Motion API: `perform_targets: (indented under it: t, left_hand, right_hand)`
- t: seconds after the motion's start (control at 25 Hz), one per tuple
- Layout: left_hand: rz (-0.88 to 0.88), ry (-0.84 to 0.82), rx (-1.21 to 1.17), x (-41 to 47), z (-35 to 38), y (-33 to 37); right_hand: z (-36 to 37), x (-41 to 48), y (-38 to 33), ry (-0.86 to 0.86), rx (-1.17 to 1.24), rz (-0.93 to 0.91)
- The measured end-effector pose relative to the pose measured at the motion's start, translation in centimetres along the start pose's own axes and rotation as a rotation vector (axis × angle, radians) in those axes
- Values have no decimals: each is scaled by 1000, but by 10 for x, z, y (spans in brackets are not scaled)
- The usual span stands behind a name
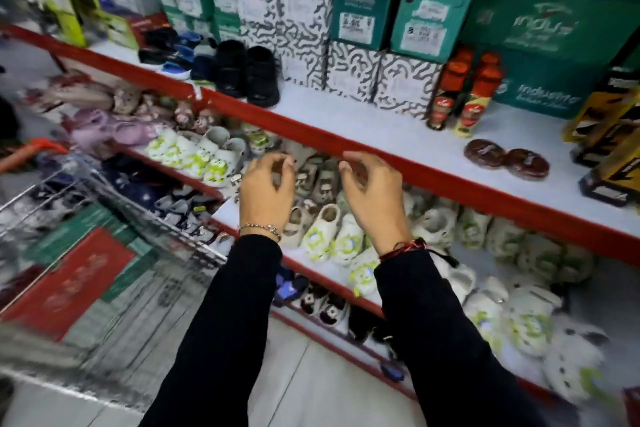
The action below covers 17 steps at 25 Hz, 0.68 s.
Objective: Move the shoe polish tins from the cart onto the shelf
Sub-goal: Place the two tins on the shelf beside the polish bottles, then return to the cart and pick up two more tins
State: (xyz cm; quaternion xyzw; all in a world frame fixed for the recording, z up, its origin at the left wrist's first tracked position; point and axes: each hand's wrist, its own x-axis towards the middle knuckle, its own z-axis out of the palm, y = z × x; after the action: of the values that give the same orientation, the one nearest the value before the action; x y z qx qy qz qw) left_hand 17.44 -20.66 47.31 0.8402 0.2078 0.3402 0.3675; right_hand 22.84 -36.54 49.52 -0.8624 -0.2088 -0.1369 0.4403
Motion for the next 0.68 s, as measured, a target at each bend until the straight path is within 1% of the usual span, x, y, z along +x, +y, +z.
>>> perform_targets:
  t: [0.12,0.24,0.4,0.56,0.68]
  left_hand:
    - [-128,-53,83,-12,-48,-81]
    - [-327,-141,131,-33,-83,-159]
    - [-528,-325,213,-79,-90,-257]
    - [-810,-505,254,-127,-67,-346]
    - [-918,-710,350,-163,-36,-396]
  right_hand:
    - [78,-42,-20,-173,99,117]
    - [162,-93,-26,-339,148,219]
    - [247,-150,-11,-609,15,331]
    - [329,-188,32,-858,-197,459]
    - [374,-203,66,-966,-316,517]
